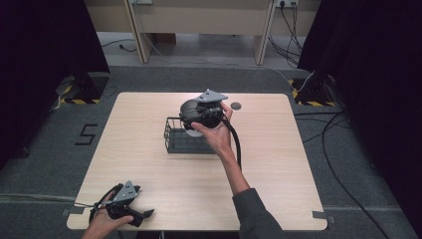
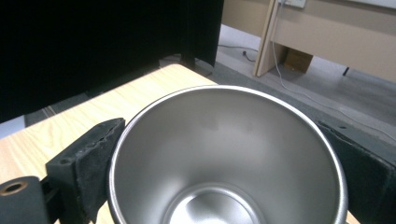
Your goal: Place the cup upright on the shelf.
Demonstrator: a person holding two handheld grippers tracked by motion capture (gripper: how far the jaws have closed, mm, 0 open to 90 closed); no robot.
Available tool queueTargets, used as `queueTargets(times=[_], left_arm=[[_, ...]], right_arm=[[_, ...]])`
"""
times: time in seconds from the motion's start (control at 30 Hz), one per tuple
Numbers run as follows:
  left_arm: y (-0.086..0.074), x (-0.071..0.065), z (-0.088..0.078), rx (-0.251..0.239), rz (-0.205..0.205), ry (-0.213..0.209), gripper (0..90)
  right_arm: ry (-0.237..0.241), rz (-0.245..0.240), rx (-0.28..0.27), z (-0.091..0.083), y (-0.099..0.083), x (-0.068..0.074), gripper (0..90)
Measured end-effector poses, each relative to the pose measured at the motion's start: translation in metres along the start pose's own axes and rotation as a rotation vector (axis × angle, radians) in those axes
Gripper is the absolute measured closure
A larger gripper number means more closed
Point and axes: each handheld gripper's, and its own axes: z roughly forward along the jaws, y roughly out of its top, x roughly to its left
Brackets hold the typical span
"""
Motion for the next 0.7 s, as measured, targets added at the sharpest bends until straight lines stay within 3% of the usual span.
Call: queueTargets(times=[0.57, 0.7], left_arm=[[0.000, 0.000, 0.000, -0.001, 0.002, -0.001, 0.0], [0.000, 0.000, 0.000, -0.001, 0.002, -0.002, 0.0]], right_arm=[[-0.037, 0.066, 0.041, 0.026, -0.013, -0.014, 6.2], [-0.035, 0.053, 0.054, 0.030, -0.015, -0.011, 6.2]])
